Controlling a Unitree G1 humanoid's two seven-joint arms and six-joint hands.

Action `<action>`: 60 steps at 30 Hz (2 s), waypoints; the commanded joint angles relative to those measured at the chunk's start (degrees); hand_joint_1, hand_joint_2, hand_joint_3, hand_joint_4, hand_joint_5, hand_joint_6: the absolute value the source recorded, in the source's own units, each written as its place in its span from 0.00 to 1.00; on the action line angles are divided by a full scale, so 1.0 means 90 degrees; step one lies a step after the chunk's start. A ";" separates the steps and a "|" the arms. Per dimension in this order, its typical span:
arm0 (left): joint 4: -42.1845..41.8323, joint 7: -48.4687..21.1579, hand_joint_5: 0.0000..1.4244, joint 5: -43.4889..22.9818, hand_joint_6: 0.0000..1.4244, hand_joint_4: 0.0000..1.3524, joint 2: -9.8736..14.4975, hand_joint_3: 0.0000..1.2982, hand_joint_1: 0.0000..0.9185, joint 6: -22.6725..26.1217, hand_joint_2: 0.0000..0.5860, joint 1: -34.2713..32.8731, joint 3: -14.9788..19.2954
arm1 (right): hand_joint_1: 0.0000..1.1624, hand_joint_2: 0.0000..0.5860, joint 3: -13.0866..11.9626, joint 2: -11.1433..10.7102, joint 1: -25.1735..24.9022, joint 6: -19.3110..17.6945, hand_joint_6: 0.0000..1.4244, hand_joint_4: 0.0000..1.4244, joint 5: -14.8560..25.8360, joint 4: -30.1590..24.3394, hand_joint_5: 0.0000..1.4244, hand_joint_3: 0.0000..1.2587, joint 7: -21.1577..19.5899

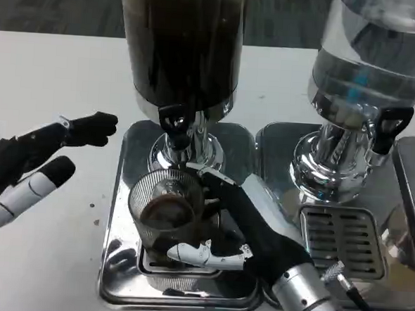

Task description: Grasp the cup under the faucet to collect the drink, then remove the cup.

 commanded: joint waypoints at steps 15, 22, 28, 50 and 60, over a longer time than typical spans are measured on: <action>-0.0103 0.0012 0.17 -0.0032 0.12 0.17 0.0119 0.18 0.00 0.0106 0.29 0.0168 0.0059 | 0.68 0.32 0.0046 0.0160 0.0246 -0.0045 0.53 0.30 -0.0261 -0.0162 0.41 0.29 -0.0577; -0.0122 0.0005 0.17 -0.0025 0.12 0.17 0.0116 0.18 0.00 0.0150 0.30 0.0175 0.0042 | 0.68 0.34 -0.0032 0.0151 0.0362 -0.0060 0.56 0.32 -0.0236 -0.0281 0.43 0.31 -0.0638; -0.0093 -0.0001 0.17 -0.0014 0.12 0.17 0.0105 0.18 0.00 0.0161 0.30 0.0159 0.0018 | 0.67 0.34 -0.0196 0.0130 0.0480 -0.0085 0.57 0.32 -0.0211 -0.0451 0.44 0.32 -0.0723; 0.0404 -0.0109 0.17 0.0128 0.12 0.16 0.0119 0.17 0.00 -0.0004 0.31 -0.0134 -0.0177 | 0.67 0.35 -0.0795 -0.0092 0.1295 0.0130 0.59 0.34 -0.0130 -0.1626 0.46 0.33 -0.0612; 0.0430 -0.0103 0.16 0.0274 0.12 0.13 0.0065 0.15 0.00 -0.0238 0.27 -0.0025 -0.0356 | 0.67 0.38 -0.1042 -0.0131 0.1564 0.0221 0.60 0.35 -0.0076 -0.2036 0.46 0.34 -0.0554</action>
